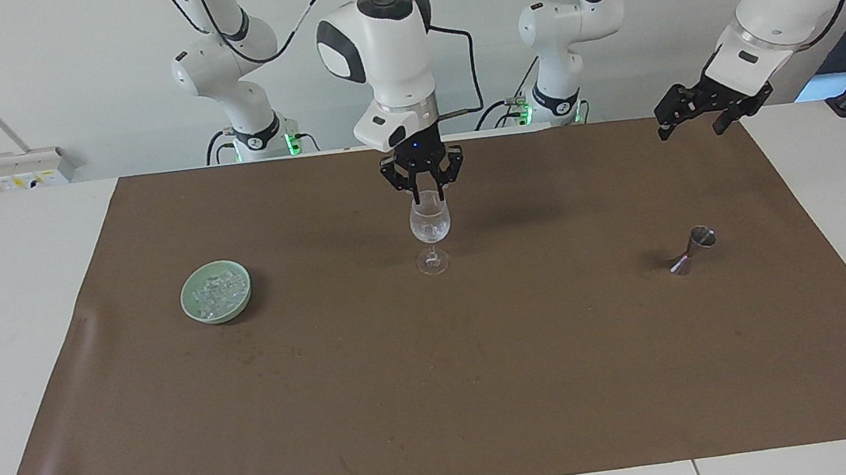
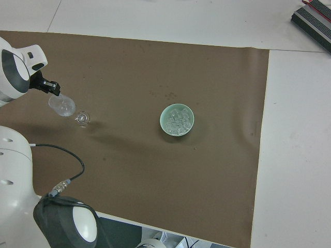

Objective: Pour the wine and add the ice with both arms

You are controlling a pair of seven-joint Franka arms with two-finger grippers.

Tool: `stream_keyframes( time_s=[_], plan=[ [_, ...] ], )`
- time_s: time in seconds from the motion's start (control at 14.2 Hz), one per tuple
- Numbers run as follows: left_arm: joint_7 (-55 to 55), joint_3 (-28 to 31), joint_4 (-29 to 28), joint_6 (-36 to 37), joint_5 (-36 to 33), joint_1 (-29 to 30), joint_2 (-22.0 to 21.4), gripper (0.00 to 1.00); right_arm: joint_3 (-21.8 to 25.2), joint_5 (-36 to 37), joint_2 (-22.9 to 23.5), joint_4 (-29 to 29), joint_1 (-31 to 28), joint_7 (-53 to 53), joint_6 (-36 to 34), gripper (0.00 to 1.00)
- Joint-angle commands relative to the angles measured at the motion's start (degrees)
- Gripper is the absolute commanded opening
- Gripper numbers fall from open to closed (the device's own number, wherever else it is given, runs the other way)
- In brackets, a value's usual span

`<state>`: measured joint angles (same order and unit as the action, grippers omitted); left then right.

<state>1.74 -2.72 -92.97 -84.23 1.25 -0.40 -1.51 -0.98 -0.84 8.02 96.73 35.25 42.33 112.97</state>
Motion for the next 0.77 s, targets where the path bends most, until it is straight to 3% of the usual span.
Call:
stream_keyframes(
  time_s=[0.0,0.07,0.14,0.49,0.7],
  plan=[
    [-1.56,0.35,-1.07,-1.54,-1.60,-1.09,-0.87,1.00,-0.16,0.48,-1.34,-0.75,-4.90,-1.02,-3.88,0.62],
    [-1.57,0.35,-0.99,-2.34,-2.48,-1.00,-0.87,1.00,-0.16,0.49,-2.21,-0.75,-7.54,-2.33,-5.47,0.84],
    [-1.57,0.35,-1.07,-2.43,-2.49,-1.00,-0.87,1.00,-0.25,0.49,-3.70,-0.32,-10.09,-4.00,-7.13,1.00],
    [-1.13,0.17,-0.90,-2.52,-2.05,-0.83,-0.87,1.00,-0.16,0.22,-8.11,0.91,-22.66,-15.30,-10.93,1.00],
    [-1.04,0.17,-0.46,-2.52,-1.78,-0.91,-0.69,1.00,-0.16,0.31,-9.59,0.83,-31.18,-26.92,-18.55,1.00]
  ],
)
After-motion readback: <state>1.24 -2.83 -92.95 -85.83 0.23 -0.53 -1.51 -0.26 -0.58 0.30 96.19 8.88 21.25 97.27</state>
